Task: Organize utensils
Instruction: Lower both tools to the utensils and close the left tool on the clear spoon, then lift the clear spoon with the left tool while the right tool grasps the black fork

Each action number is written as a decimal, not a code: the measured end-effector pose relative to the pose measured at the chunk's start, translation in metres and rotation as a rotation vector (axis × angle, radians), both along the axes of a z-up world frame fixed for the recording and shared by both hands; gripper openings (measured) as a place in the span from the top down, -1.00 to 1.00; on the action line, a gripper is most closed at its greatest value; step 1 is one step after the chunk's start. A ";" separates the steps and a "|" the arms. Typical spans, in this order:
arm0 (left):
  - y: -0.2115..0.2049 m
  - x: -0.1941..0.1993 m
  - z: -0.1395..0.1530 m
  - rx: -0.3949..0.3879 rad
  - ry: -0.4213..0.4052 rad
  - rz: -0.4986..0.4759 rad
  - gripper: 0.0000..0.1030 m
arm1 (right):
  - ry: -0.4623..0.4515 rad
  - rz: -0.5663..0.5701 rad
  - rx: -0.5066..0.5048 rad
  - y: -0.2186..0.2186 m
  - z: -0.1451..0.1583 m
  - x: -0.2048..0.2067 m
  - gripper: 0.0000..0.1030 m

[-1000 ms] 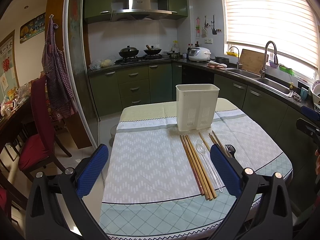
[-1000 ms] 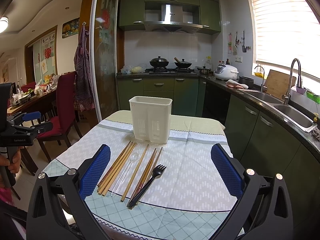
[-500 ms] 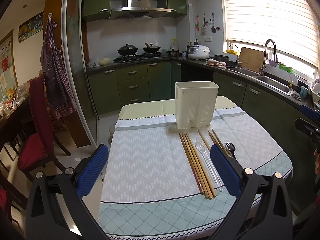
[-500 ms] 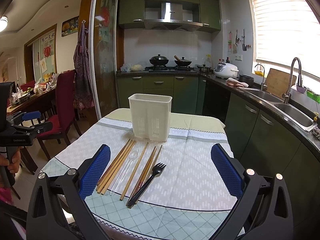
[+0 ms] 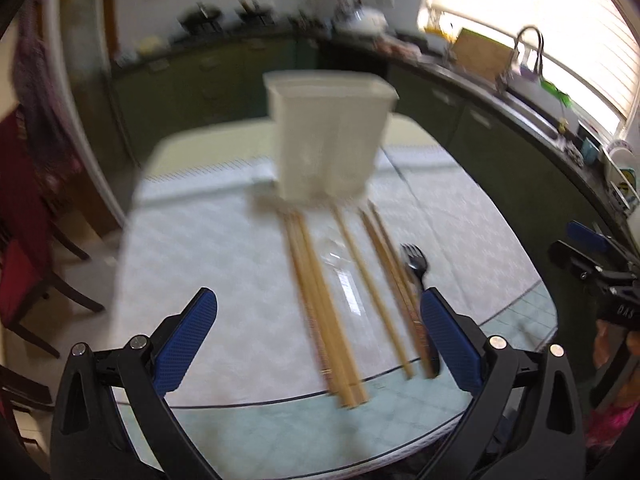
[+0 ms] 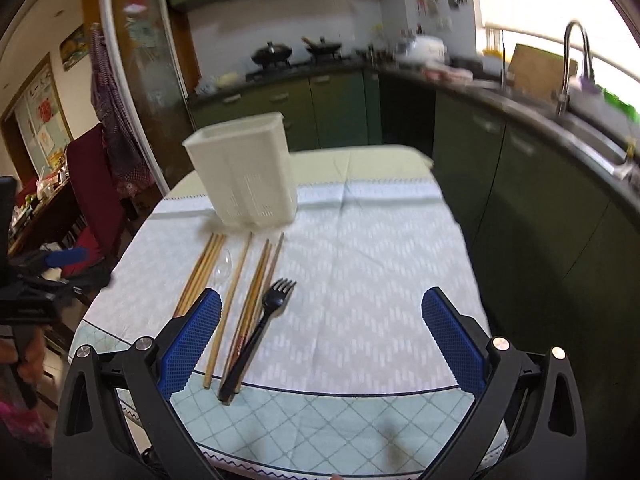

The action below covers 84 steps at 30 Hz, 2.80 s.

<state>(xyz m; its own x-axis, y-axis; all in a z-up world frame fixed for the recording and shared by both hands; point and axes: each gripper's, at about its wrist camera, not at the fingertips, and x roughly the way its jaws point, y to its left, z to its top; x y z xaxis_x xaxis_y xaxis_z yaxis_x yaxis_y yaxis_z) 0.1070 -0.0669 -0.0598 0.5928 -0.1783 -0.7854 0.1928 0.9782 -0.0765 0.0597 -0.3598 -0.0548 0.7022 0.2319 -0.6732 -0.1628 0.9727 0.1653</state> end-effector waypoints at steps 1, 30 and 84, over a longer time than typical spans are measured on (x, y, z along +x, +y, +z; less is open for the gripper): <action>-0.010 0.013 -0.009 0.003 0.039 -0.015 -0.88 | 0.028 -0.009 0.000 -0.003 -0.005 0.006 -0.93; -0.050 0.111 -0.107 -0.050 0.416 0.051 0.70 | 0.185 0.022 0.001 -0.007 -0.041 0.043 -0.53; -0.012 0.098 -0.077 -0.088 0.306 -0.075 0.83 | 0.479 0.086 -0.062 0.112 -0.095 0.128 0.81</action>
<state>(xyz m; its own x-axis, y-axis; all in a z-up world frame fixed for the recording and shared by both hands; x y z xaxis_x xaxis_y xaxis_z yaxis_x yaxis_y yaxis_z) 0.2045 -0.0789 -0.1372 0.3139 -0.2880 -0.9047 0.2189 0.9492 -0.2262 0.1876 -0.2482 -0.1502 0.2900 0.2246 -0.9303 -0.1629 0.9695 0.1832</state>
